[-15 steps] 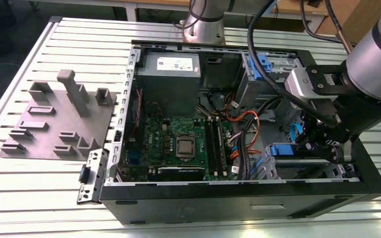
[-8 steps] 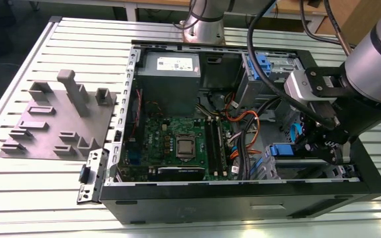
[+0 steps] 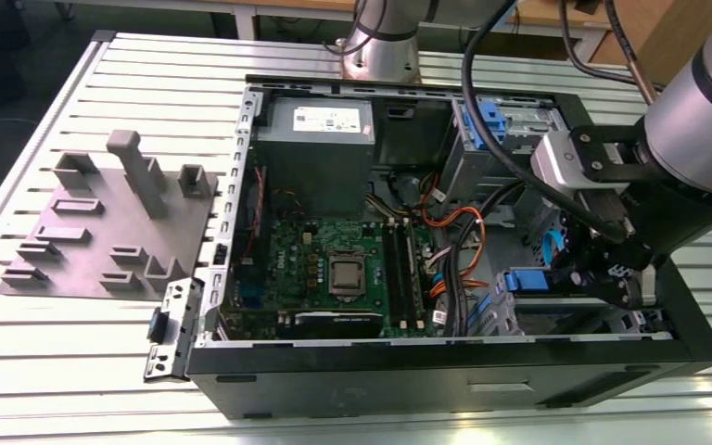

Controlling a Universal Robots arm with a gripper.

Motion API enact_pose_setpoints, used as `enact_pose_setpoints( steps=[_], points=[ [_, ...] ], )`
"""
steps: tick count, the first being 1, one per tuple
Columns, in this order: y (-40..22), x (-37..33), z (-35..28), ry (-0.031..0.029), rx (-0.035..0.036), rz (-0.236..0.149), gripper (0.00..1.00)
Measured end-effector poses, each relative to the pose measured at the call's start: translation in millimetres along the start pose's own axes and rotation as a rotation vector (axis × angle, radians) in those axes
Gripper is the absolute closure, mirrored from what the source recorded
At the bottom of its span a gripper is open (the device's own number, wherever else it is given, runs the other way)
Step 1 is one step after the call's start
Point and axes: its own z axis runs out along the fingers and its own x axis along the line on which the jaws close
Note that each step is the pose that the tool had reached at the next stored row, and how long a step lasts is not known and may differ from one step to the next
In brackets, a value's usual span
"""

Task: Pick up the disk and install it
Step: 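Insert the second disk wire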

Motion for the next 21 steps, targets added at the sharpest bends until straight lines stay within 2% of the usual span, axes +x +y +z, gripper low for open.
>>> enact_pose_setpoints(
  steps=[1, 2, 11, 15, 17, 21],
  points=[
    [0.0, 0.0, -0.4, -0.0001, 0.0000, 0.000, 0.83],
    [-0.1, -0.1, -1.3, 0.0000, 0.0000, 0.000, 0.76],
    [-1.2, -1.8, -17.5, 0.0000, -0.0012, 0.000, 0.76],
    [-1.3, -1.9, -18.3, -0.0002, -0.0017, 0.000, 0.78],
    [-1.3, -1.9, -18.4, 0.0000, -0.0018, 0.000, 0.89],
    [-1.3, -1.9, -18.4, 0.0000, -0.0018, 0.000, 0.89]
  ],
)
